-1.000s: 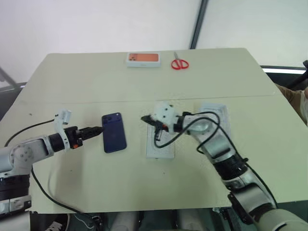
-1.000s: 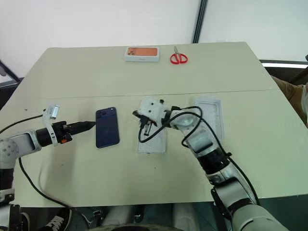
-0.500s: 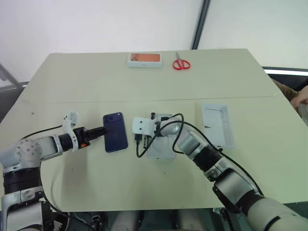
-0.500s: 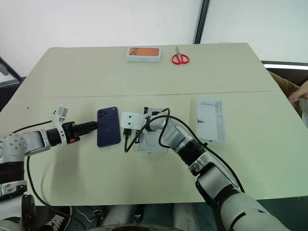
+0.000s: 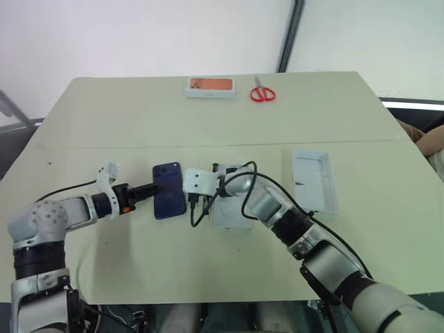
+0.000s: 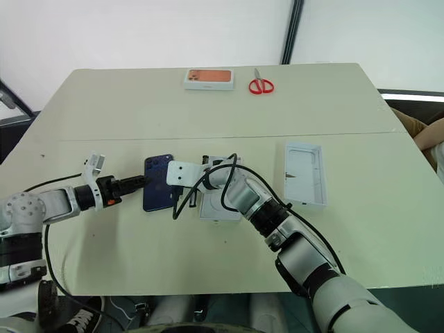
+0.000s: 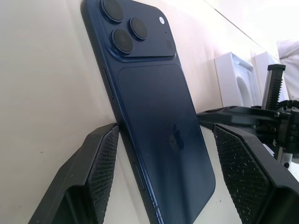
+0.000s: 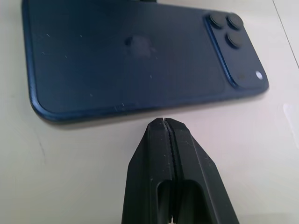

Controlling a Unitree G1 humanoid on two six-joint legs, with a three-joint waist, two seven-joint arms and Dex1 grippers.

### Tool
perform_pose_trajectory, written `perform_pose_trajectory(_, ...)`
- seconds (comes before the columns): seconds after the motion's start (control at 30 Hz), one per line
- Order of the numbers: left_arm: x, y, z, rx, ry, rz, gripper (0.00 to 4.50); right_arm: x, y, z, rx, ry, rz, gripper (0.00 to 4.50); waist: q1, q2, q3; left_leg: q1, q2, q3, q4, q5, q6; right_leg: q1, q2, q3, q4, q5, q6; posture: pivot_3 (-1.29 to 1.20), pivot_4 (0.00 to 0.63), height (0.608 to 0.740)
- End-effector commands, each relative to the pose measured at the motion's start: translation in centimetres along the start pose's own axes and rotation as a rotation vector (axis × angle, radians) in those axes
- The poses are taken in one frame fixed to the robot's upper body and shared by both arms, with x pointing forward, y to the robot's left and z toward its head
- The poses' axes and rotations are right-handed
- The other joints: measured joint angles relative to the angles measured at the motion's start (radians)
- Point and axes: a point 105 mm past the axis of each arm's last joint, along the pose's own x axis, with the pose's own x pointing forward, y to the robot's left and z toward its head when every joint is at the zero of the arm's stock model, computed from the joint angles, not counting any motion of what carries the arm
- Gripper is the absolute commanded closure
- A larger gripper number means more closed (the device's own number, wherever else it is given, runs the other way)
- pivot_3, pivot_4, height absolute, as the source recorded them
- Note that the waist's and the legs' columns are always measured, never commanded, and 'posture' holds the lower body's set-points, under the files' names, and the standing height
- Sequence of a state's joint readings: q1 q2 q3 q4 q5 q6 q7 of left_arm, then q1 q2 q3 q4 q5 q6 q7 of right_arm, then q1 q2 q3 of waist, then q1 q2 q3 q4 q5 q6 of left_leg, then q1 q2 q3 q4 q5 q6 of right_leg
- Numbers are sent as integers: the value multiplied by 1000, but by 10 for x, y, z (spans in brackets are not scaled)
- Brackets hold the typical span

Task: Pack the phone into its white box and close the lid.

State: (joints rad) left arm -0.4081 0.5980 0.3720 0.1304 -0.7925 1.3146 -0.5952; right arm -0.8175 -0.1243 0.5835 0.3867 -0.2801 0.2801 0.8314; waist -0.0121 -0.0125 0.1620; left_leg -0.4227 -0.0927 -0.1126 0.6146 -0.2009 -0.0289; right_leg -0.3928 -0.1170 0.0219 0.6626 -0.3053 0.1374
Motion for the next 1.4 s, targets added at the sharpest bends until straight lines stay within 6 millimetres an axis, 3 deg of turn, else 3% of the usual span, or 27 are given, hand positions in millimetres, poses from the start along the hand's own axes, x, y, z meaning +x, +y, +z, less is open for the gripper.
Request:
perform_pose_trajectory(0.03, 12, 5, -30, -38, 149, 38, 1120, 3, 2, 12, -34, -24, 7, 4475, 0, 0, 0, 1, 0, 0, 0, 0, 0, 1, 0, 0, 0, 0, 0, 0, 150, 740)
perform_pose_trajectory(0.23, 10, 9, -28, -63, 153, 75, 1120, 2, 0, 9, -41, -16, -8, 4475, -2, 0, 0, 2, 0, 0, -1, -1, 1, 1, 0, 0, 0, 0, 0, 0, 150, 740)
perform_pose_trajectory(0.5, 44, -19, -40, -74, 199, -15, 1120, 2, -1, 8, -36, -20, -6, 4475, 10, 3, -3, 6, -1, -1, -1, -2, 3, 6, -1, 0, 0, 0, 0, 0, 150, 740)
perform_pose_trajectory(0.6, 48, -25, -40, -69, 202, -34, 1120, 2, -2, 7, -38, -14, -9, 4475, 10, 3, -3, 6, -1, -1, -1, -2, 3, 7, -1, 0, 0, 0, 0, 0, 150, 740)
perform_pose_trajectory(0.97, 35, -14, -22, -81, 121, -10, 1120, 0, -1, 4, -39, -12, -17, 4475, 0, 3, -3, 6, -1, -1, -1, -2, 3, 6, -1, 0, 0, 0, 0, 0, 150, 740)
perform_pose_trajectory(1.07, 33, -13, -23, -91, 119, -19, 2041, 0, -2, 4, -41, -13, -20, 4500, -2, 3, -3, 6, -1, -1, -2, -2, 3, 5, -1, 0, 0, 0, 0, 0, 150, 740)
perform_pose_trajectory(1.2, 34, -13, -25, -90, 125, -15, 3943, -1, -3, 2, -51, -7, -25, 4500, -1, 2, -3, 6, -1, -1, -2, -2, 2, 5, -1, 0, 0, 0, 0, 0, 150, 740)
perform_pose_trajectory(1.4, 34, -13, -29, -94, 136, -19, 3943, -1, -3, 1, -48, -5, -26, 4500, -6, 2, -4, 6, 0, 0, -3, -2, 3, 5, 0, 0, -1, 0, 0, 0, 150, 740)
